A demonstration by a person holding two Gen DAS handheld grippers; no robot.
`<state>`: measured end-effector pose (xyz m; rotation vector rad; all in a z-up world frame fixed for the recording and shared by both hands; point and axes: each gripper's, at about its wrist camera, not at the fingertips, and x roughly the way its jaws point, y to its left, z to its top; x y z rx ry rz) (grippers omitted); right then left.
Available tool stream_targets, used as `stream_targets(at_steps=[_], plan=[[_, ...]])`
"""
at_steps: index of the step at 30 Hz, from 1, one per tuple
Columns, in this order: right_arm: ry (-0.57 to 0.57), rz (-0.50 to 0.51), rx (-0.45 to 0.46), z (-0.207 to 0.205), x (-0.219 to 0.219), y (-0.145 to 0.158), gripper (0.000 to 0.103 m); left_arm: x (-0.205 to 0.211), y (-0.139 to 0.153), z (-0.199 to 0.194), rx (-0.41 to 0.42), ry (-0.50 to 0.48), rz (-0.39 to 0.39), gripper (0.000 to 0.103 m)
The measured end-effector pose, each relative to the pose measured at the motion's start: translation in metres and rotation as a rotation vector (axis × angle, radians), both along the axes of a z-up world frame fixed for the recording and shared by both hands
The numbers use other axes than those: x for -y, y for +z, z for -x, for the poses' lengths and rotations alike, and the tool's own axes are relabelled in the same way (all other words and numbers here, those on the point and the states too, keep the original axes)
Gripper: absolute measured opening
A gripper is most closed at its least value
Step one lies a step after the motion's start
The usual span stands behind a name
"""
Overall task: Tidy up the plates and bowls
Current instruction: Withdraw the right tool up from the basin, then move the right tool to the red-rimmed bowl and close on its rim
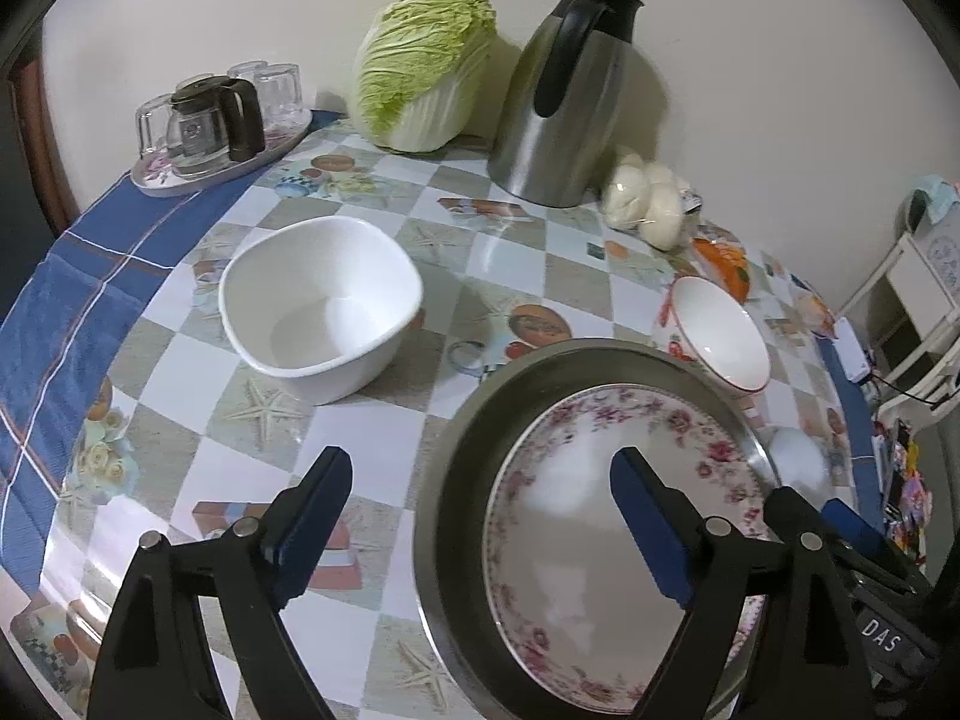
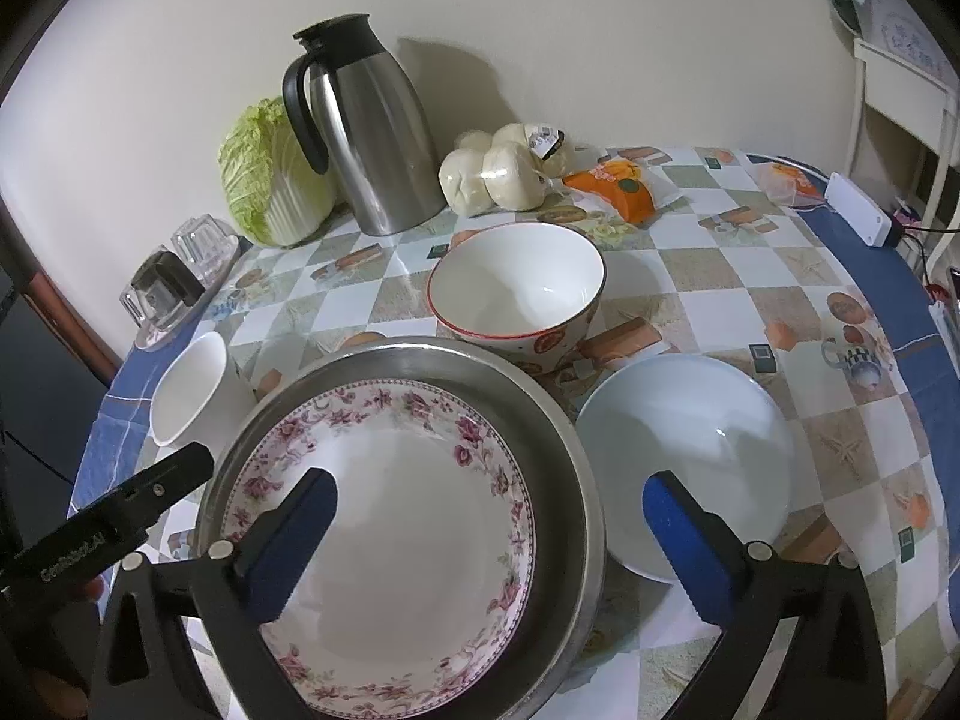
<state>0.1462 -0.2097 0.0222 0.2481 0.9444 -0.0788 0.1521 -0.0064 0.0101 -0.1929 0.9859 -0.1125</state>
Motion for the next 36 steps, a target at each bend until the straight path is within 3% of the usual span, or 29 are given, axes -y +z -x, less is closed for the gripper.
stream_targets(at_steps=[2, 14, 27, 33, 36], plan=[[0.002, -0.006, -0.007, -0.001, 0.0, -0.001, 0.103, -0.002, 0.0, 0.0, 0.008, 0.02, -0.022, 0.099], [-0.012, -0.029, 0.045, -0.003, 0.005, 0.021, 0.103, 0.0, 0.01, -0.003, 0.084, 0.064, -0.109, 0.1], [-0.056, -0.028, 0.133, 0.012, 0.017, 0.075, 0.103, 0.008, 0.03, -0.01, 0.142, 0.057, -0.068, 0.1], [-0.107, -0.022, 0.133, 0.017, 0.029, 0.079, 0.103, 0.009, 0.032, -0.009, 0.137, 0.028, -0.02, 0.1], [-0.113, -0.017, 0.104, 0.011, 0.038, 0.077, 0.103, 0.013, 0.033, -0.013, 0.118, 0.006, -0.038, 0.1]])
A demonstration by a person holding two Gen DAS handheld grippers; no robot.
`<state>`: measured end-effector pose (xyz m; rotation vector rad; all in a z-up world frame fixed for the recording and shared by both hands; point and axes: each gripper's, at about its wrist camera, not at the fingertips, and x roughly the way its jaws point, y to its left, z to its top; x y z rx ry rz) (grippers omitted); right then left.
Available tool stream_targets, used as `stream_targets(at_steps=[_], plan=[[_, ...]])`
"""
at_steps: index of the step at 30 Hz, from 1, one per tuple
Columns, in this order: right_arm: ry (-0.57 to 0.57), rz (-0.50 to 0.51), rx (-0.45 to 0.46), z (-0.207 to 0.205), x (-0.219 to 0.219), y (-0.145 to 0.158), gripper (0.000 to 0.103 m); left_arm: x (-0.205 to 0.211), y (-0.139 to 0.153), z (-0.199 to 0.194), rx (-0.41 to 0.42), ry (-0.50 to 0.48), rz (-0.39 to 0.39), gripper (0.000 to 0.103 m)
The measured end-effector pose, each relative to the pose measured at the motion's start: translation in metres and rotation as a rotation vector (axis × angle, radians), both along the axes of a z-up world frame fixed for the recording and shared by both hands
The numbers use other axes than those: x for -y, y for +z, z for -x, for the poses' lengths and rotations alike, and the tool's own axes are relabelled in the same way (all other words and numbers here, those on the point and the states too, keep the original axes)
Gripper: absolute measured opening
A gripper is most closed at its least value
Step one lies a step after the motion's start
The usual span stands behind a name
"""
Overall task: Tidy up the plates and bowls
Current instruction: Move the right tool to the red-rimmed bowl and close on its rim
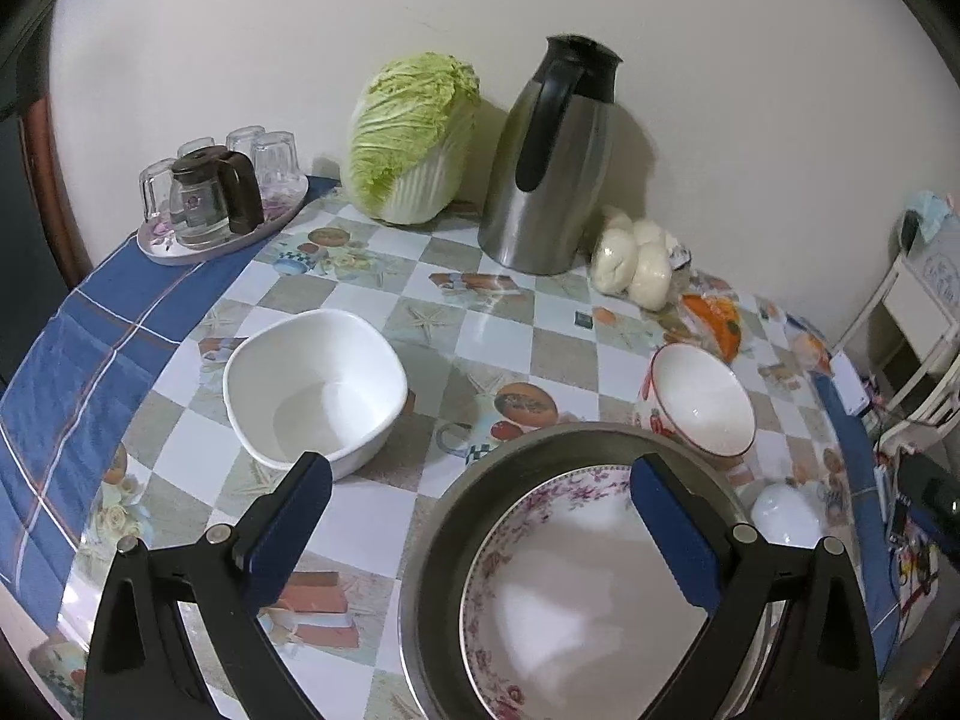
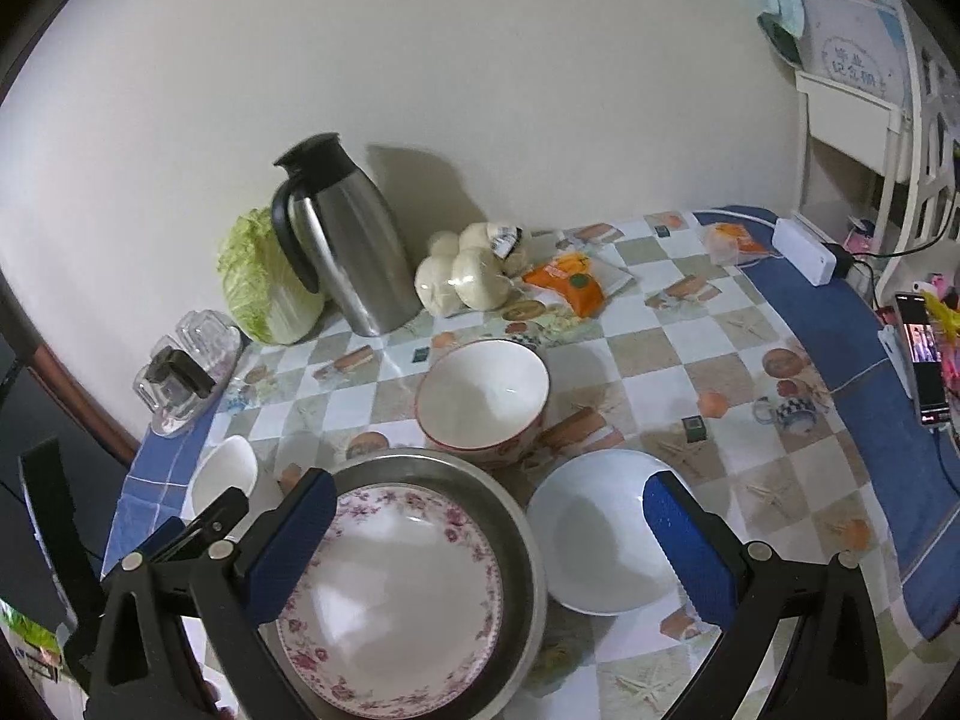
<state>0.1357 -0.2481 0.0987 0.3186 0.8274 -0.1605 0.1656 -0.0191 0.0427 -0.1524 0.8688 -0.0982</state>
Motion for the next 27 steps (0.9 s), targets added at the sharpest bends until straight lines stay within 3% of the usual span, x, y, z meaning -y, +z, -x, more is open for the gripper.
stream_targets(at_steps=[8, 13, 17, 24, 26, 27], plan=[[-0.009, 0.027, -0.065, -0.031, 0.036, 0.0, 0.103, 0.011, 0.01, -0.026, -0.048, -0.043, -0.033, 0.1], [0.02, 0.055, -0.125, -0.062, 0.05, -0.004, 0.102, 0.025, 0.021, -0.061, -0.137, -0.096, -0.023, 0.1], [0.059, 0.056, -0.166, -0.087, 0.056, -0.007, 0.091, 0.032, 0.032, -0.092, -0.193, -0.098, -0.037, 0.099], [0.084, 0.055, -0.233, -0.127, 0.059, -0.023, 0.079, 0.062, 0.048, -0.136, -0.219, -0.103, -0.05, 0.099], [0.088, 0.039, -0.253, -0.136, 0.06, -0.034, 0.072, 0.074, 0.041, -0.144, -0.245, -0.112, -0.035, 0.095], [0.093, 0.041, -0.265, -0.141, 0.059, -0.042, 0.071, 0.081, 0.035, -0.148, -0.263, -0.125, -0.033, 0.087]])
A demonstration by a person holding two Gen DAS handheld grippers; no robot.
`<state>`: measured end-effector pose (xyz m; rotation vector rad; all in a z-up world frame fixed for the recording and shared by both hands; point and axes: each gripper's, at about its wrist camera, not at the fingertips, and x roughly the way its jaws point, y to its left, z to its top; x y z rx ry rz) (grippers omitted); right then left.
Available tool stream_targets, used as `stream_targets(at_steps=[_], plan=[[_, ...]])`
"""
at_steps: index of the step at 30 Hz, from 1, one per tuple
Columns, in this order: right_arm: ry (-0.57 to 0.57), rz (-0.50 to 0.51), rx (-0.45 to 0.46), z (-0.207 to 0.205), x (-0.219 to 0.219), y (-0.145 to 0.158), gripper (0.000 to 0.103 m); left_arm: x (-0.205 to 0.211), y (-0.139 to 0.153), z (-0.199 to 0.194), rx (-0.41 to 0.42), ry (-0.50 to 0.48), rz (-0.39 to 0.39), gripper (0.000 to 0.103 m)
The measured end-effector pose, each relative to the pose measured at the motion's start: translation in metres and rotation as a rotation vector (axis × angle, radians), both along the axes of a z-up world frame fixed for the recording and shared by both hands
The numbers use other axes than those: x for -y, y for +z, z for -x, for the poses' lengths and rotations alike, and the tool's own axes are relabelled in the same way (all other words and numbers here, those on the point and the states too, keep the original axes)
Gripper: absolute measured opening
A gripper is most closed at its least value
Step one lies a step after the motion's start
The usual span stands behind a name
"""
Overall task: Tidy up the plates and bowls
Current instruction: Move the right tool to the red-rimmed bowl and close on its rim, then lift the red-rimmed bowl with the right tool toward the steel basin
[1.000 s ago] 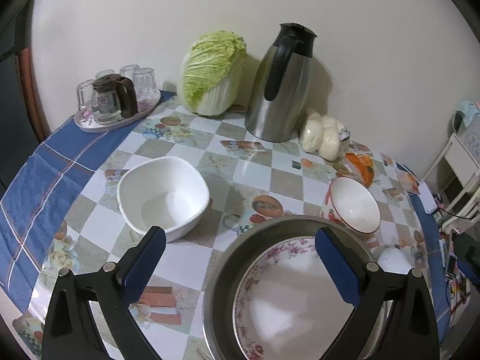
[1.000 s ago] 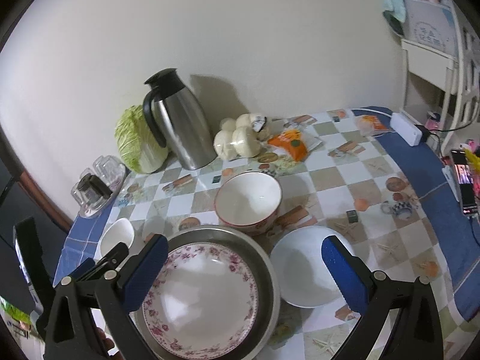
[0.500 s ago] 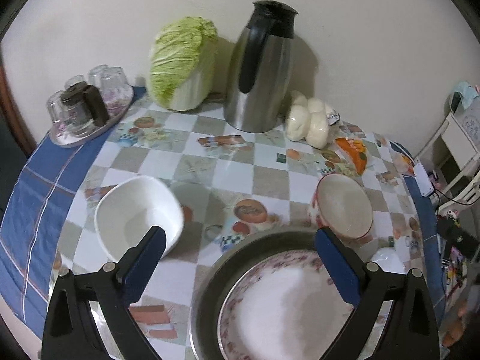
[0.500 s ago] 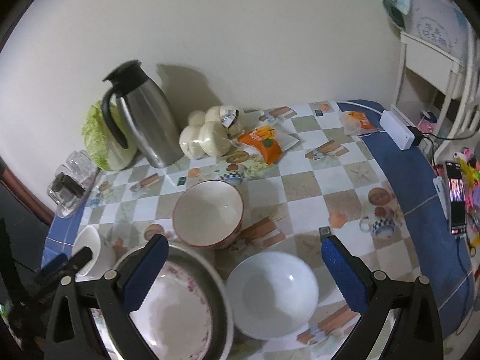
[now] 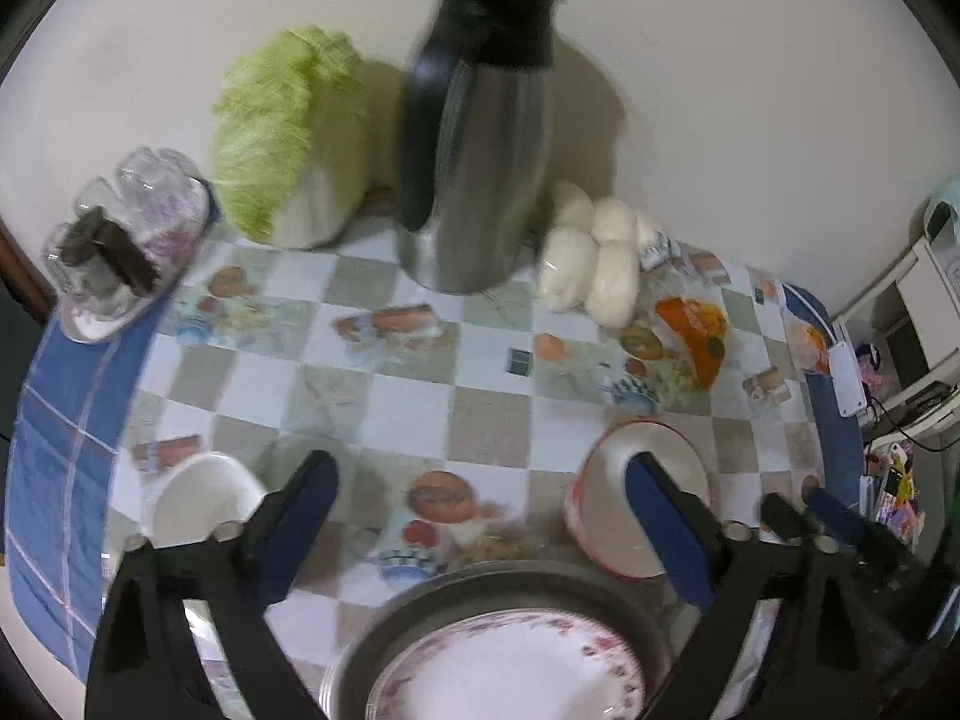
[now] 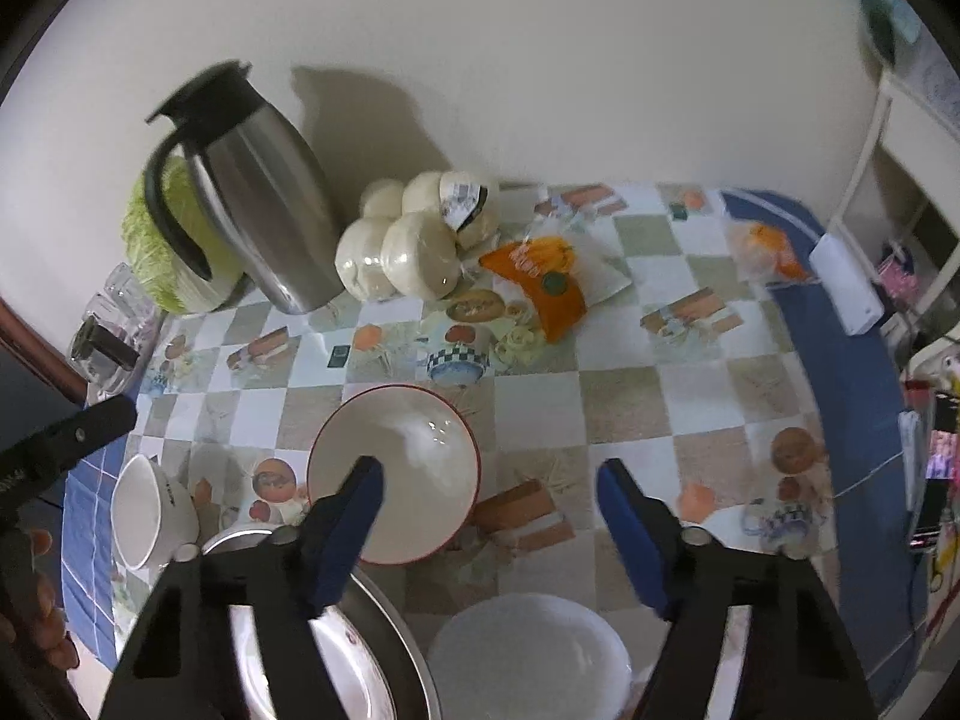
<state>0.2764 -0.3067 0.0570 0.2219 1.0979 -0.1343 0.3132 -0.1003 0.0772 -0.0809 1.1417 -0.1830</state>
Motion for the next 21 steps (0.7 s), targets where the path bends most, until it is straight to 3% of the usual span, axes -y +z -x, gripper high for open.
stream_targets(at_steps=[5, 7, 10, 15, 21], plan=[[0.01, -0.009, -0.067, -0.014, -0.005, -0.037, 0.053, 0.038, -0.044, -0.005, -0.082, -0.068, -0.013, 0.075], [0.011, -0.035, -0.098, -0.019, -0.006, -0.054, 0.044, 0.048, -0.066, -0.007, -0.13, -0.084, 0.005, 0.055], [0.02, -0.054, -0.127, -0.024, -0.007, -0.073, 0.029, 0.058, -0.09, -0.01, -0.179, -0.094, 0.0, 0.033], [0.018, -0.11, -0.133, -0.031, -0.006, -0.09, 0.014, 0.062, -0.112, -0.013, -0.213, -0.11, 0.024, 0.023], [0.026, -0.096, -0.141, -0.035, -0.011, -0.095, 0.014, 0.072, -0.132, -0.012, -0.25, -0.134, 0.037, 0.02]])
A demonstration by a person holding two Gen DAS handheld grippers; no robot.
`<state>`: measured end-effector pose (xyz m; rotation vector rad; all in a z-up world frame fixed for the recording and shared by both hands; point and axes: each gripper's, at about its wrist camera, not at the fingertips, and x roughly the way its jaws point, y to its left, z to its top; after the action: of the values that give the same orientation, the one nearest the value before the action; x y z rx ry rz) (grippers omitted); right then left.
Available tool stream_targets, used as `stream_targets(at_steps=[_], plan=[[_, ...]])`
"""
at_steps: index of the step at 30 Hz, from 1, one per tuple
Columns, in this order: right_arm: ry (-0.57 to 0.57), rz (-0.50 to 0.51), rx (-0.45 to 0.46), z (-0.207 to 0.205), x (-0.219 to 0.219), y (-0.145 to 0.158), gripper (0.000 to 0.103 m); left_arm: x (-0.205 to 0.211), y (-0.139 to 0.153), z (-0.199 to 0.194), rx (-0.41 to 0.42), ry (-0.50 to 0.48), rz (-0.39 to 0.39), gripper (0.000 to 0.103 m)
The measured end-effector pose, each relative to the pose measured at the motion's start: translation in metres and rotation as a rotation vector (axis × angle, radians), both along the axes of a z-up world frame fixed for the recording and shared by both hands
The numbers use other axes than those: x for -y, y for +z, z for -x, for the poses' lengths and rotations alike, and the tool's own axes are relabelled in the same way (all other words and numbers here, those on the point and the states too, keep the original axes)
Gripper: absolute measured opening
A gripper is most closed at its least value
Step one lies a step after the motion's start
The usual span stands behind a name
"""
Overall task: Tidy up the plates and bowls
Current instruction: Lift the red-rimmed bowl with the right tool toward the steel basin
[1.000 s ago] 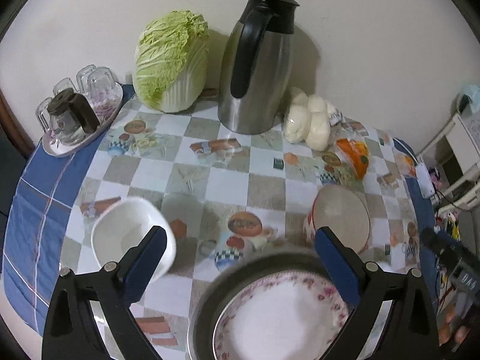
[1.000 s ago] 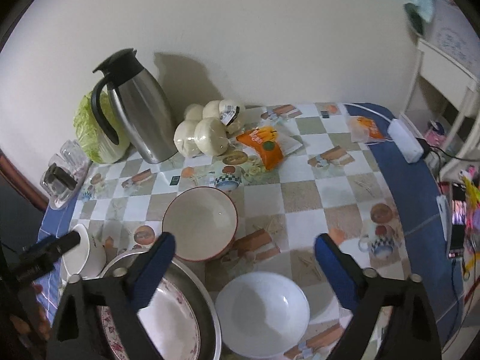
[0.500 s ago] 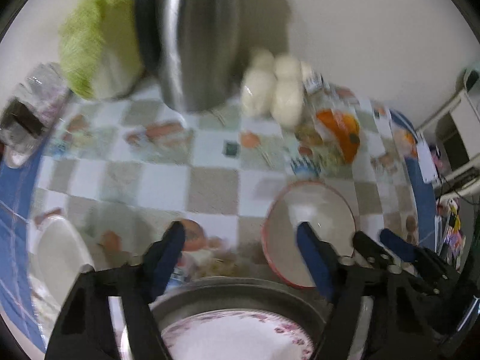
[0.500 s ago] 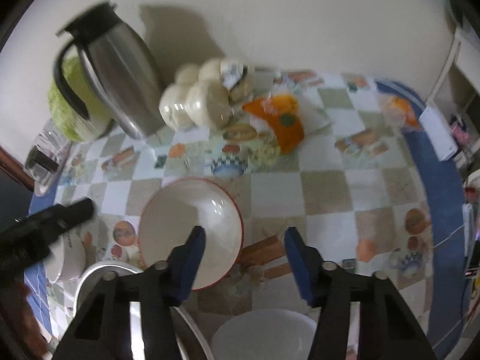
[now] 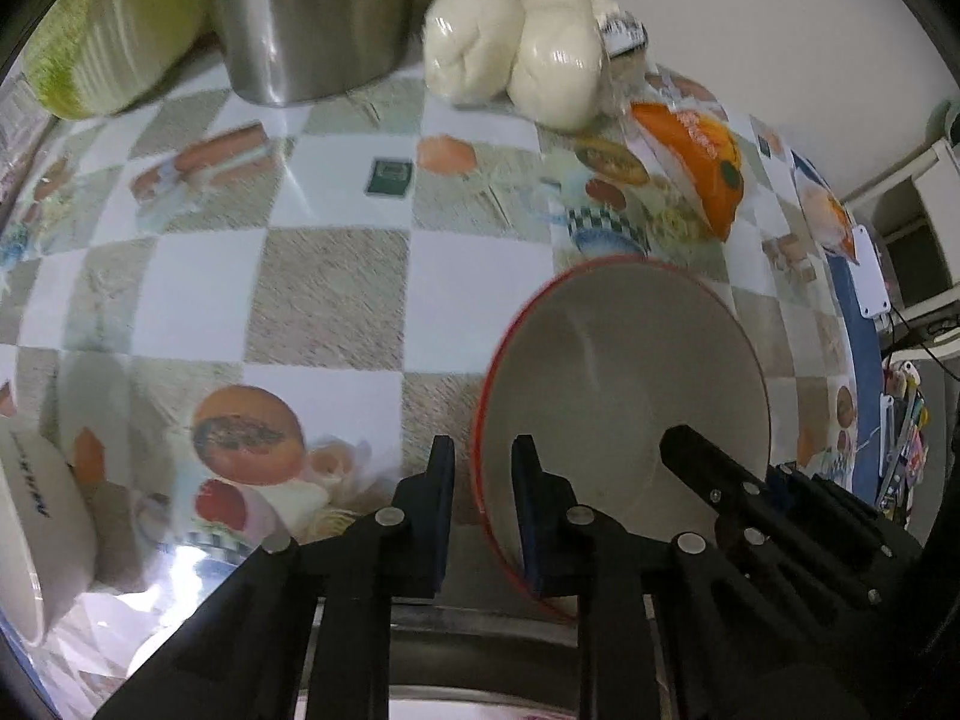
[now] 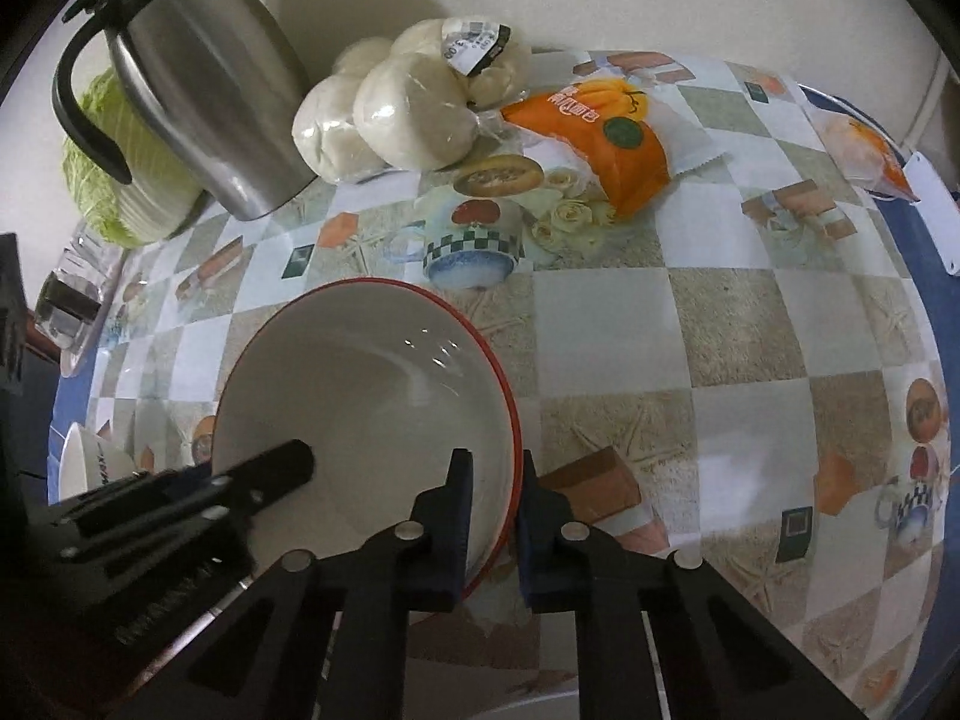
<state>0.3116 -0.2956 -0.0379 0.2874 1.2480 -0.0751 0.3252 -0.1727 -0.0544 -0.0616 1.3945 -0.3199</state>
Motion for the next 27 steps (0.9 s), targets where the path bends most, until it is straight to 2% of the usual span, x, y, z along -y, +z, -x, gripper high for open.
stream_targets(at_steps=[3, 8, 14, 20, 27], plan=[[-0.007, -0.022, -0.006, 0.001, 0.001, -0.001, 0.014, 0.004, -0.003, 0.002, 0.006, -0.017, -0.003, 0.016], [-0.006, -0.017, 0.014, 0.007, 0.002, 0.002, 0.014, 0.005, 0.006, 0.006, 0.042, -0.019, 0.019, 0.016], [-0.018, -0.018, 0.094, 0.017, 0.008, 0.036, 0.014, 0.008, 0.042, 0.019, 0.141, -0.037, 0.029, 0.016], [0.015, 0.003, 0.158, 0.04, -0.004, 0.072, 0.014, -0.011, 0.084, 0.044, 0.223, 0.004, 0.055, 0.016], [0.044, -0.026, 0.188, 0.084, -0.026, 0.084, 0.014, -0.04, 0.098, 0.081, 0.251, 0.045, 0.069, 0.016]])
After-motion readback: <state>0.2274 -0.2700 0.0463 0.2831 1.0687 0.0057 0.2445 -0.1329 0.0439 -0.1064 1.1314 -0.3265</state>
